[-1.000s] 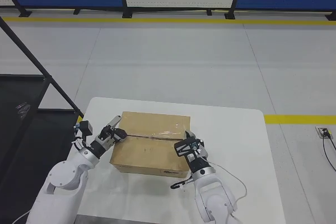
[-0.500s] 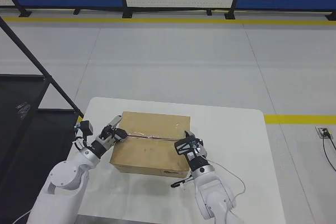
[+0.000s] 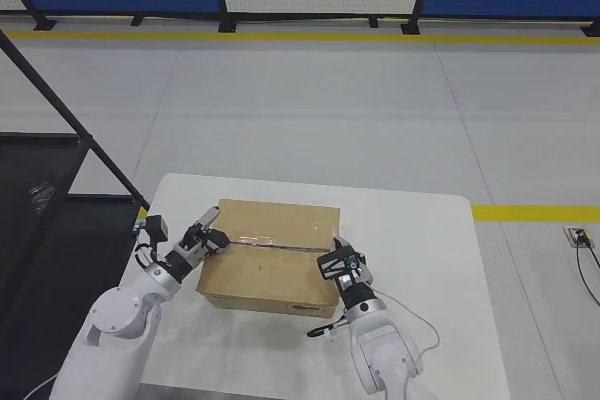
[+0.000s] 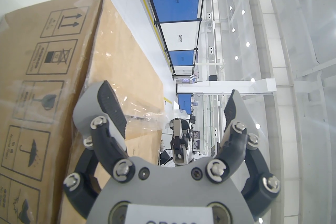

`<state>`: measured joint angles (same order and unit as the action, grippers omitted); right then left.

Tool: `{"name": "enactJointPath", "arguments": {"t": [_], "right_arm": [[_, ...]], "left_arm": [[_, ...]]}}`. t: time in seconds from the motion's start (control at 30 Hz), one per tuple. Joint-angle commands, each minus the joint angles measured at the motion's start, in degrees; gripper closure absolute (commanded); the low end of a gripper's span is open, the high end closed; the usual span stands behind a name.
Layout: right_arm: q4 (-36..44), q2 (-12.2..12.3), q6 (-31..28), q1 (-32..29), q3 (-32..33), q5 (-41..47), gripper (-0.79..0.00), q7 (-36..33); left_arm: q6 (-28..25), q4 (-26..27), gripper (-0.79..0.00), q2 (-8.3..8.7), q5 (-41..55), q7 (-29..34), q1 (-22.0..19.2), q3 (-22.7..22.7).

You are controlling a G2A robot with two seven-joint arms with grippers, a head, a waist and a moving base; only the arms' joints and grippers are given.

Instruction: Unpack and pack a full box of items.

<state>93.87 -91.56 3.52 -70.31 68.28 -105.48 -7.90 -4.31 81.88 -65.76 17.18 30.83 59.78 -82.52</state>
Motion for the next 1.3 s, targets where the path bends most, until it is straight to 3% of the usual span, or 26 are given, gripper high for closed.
{"name": "enactJointPath", "arguments": {"t": [0.0,1.27], "right_arm": [[0.04,0.05,0.03,-0.1,0.09,0.22,-0.092,0.09],[2.25,0.95,1.58,-2.1,0.95,1.29,-0.108,1.22]], "left_arm": [[0.0,0.04,-0.785,-0.01,-0.16,-0.11,0.0,0.1],[-0.06,-0.54,-0.785,-0.22,0.02,-0.9,-0.25,0.82]]}}
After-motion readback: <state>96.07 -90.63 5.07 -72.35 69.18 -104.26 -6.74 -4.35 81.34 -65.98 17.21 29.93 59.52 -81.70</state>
